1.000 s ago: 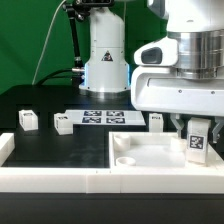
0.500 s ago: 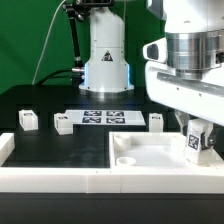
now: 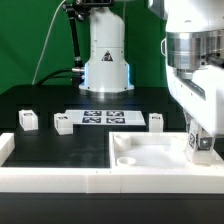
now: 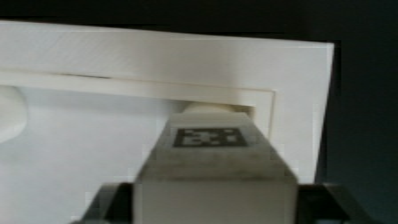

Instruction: Assemble one leg

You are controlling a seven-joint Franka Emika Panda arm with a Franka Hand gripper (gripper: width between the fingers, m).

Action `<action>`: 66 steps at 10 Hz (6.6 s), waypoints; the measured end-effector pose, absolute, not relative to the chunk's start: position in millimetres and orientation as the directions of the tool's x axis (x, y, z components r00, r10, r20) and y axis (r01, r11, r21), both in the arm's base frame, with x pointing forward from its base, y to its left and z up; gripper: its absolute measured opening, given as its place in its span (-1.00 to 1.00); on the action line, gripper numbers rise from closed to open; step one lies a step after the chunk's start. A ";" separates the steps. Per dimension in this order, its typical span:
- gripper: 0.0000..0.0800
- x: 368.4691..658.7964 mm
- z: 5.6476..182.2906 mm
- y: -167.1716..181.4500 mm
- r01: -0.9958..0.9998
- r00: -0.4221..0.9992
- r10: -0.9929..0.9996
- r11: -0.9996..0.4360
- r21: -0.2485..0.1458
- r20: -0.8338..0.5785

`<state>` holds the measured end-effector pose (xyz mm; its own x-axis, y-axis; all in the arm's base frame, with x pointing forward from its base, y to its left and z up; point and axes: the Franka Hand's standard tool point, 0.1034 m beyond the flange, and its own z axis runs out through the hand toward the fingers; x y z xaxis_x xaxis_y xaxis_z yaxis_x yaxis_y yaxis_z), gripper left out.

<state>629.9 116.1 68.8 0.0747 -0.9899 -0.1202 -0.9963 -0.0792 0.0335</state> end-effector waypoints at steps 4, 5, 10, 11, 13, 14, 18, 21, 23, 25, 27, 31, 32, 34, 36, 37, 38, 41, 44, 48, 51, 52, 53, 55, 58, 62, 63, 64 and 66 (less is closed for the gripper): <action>0.59 628.8 68.2 120.8 -0.943 0.332 -0.935 -0.334 0.000 -0.124; 0.59 628.6 68.5 121.8 -0.891 0.451 -0.884 -0.453 -0.013 -0.122; 0.62 629.8 70.2 122.0 -0.511 0.858 -0.504 -0.857 -0.066 -0.093; 0.62 629.1 70.0 124.1 -0.456 0.889 -0.450 -0.888 -0.063 -0.085; 0.62 625.5 70.0 127.0 -0.234 0.970 -0.231 -0.971 -0.040 -0.077; 0.62 624.4 72.2 126.8 -0.186 0.979 -0.183 -0.982 -0.032 -0.093; -0.04 626.0 72.5 125.1 -0.139 0.987 -0.135 -0.990 -0.038 -0.085; -0.26 626.2 72.4 123.5 -0.152 0.985 -0.148 -0.988 -0.035 -0.085; -0.26 626.3 72.3 123.2 -0.153 0.985 -0.150 -0.988 -0.035 -0.085; -0.26 626.0 71.1 122.3 -0.407 0.910 -0.403 -0.913 -0.029 -0.100; -0.26 626.2 70.7 122.7 -0.597 0.798 -0.593 -0.802 -0.012 -0.107; -0.26 627.3 70.5 124.3 -0.886 0.458 -0.882 -0.463 0.022 -0.112; -0.26 627.9 70.6 124.7 -0.951 0.303 -0.947 -0.308 0.036 -0.107; -0.27 628.5 70.5 124.4 -0.993 0.100 -0.990 -0.105 0.052 -0.104; -0.07 628.3 70.5 124.4 -0.996 0.064 -0.992 -0.070 0.057 -0.107; -0.07 628.2 70.5 124.9 -0.992 0.107 -0.988 -0.113 0.052 -0.110; 0.27 627.5 70.5 126.3 -0.985 0.159 -0.981 -0.166 0.050 -0.110; 0.60 625.7 71.4 128.8 -0.868 0.490 -0.863 -0.496 0.021 -0.126; 0.62 627.1 72.2 126.4 -0.597 0.799 -0.591 -0.802 -0.020 -0.111; 0.62 632.0 74.5 120.3 -0.209 0.976 -0.206 -0.977 -0.037 -0.068; 0.62 632.4 74.1 117.0 -0.048 0.997 -0.045 -0.998 -0.047 -0.060; 0.33 632.4 74.1 117.0 -0.057 0.997 -0.054 -0.997 -0.047 -0.061; -0.01 632.4 74.1 116.9 -0.057 0.997 -0.054 -0.997 -0.047 -0.061; -0.27 632.5 74.1 117.0 -0.074 0.996 -0.072 -0.996 -0.046 -0.062; -0.27 632.6 74.0 115.6 -0.179 0.982 -0.176 -0.983 -0.045 -0.067; -0.27 633.2 72.9 112.9 -0.592 0.804 -0.588 -0.805 -0.031 -0.083; -0.27 632.7 72.5 111.4 -0.700 0.713 -0.696 -0.714 -0.029 -0.087; -0.27 632.1 72.6 110.8 -0.791 0.611 -0.787 -0.611 -0.025 -0.084; -0.27 630.6 72.5 109.9 -0.908 0.419 -0.904 -0.419 -0.017 -0.080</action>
Offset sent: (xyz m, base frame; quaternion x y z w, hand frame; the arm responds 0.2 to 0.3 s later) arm -0.0089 0.0070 -0.0006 0.0104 0.0053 -0.2088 0.9779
